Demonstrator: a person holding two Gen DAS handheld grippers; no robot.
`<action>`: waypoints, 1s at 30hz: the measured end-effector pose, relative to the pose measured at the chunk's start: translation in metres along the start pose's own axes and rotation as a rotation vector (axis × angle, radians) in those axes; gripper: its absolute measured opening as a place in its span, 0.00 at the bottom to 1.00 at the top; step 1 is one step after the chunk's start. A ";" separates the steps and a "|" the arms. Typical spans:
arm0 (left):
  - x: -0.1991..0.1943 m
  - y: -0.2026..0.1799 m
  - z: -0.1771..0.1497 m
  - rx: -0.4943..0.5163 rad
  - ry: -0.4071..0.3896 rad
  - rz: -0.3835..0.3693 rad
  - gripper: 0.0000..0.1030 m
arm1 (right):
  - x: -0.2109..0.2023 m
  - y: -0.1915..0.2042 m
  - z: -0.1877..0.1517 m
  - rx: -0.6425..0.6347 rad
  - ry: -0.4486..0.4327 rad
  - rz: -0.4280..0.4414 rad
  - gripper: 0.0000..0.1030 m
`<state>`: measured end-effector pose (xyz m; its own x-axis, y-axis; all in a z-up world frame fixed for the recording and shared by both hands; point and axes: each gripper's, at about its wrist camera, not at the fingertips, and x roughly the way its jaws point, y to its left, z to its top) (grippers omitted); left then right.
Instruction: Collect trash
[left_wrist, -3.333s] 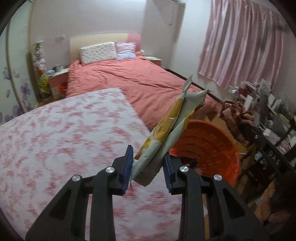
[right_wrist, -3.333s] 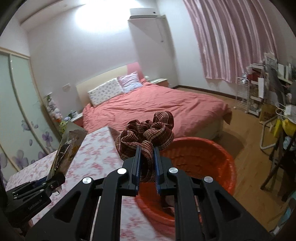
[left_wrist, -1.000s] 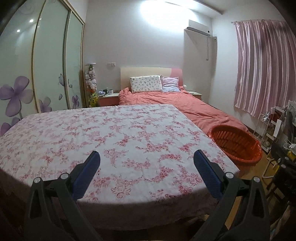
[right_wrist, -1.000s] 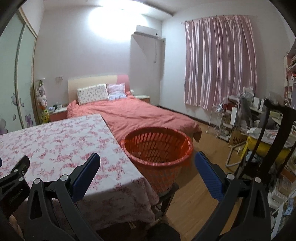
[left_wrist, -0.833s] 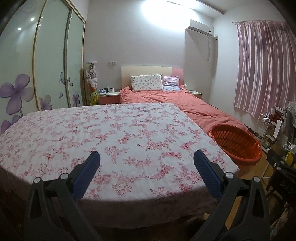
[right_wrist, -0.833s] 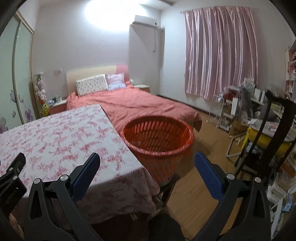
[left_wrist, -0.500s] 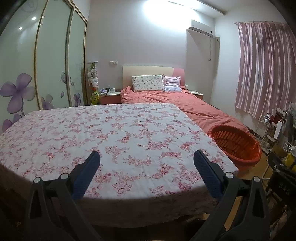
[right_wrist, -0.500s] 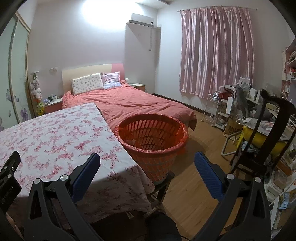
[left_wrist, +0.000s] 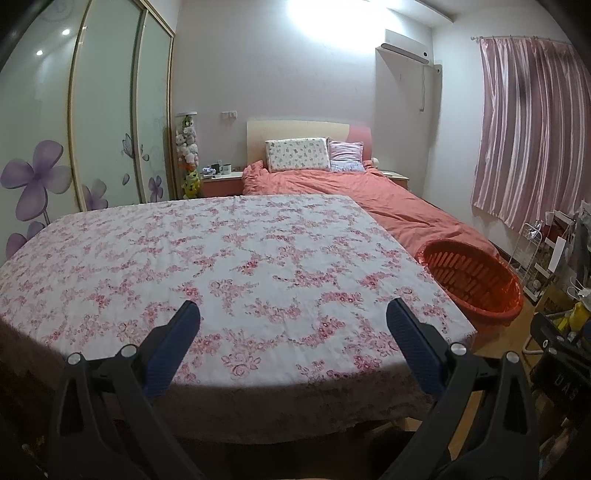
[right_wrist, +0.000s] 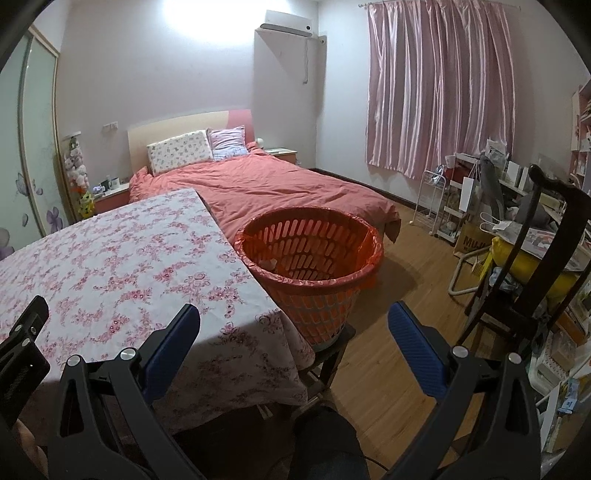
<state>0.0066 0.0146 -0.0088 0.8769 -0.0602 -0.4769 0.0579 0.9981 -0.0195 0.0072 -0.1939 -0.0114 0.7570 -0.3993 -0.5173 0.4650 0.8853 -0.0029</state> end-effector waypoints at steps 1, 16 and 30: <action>0.000 -0.001 0.000 0.000 0.002 -0.002 0.96 | 0.000 0.000 0.000 0.000 0.001 0.000 0.98; -0.006 -0.013 0.006 0.018 -0.001 0.000 0.96 | -0.001 -0.005 0.002 0.015 0.007 0.027 0.98; -0.012 -0.016 0.011 0.011 -0.019 -0.006 0.96 | -0.005 -0.008 0.007 0.027 -0.019 0.036 0.98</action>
<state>0.0000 -0.0011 0.0066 0.8852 -0.0662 -0.4605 0.0680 0.9976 -0.0127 0.0025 -0.2007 -0.0026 0.7820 -0.3721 -0.5000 0.4492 0.8926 0.0384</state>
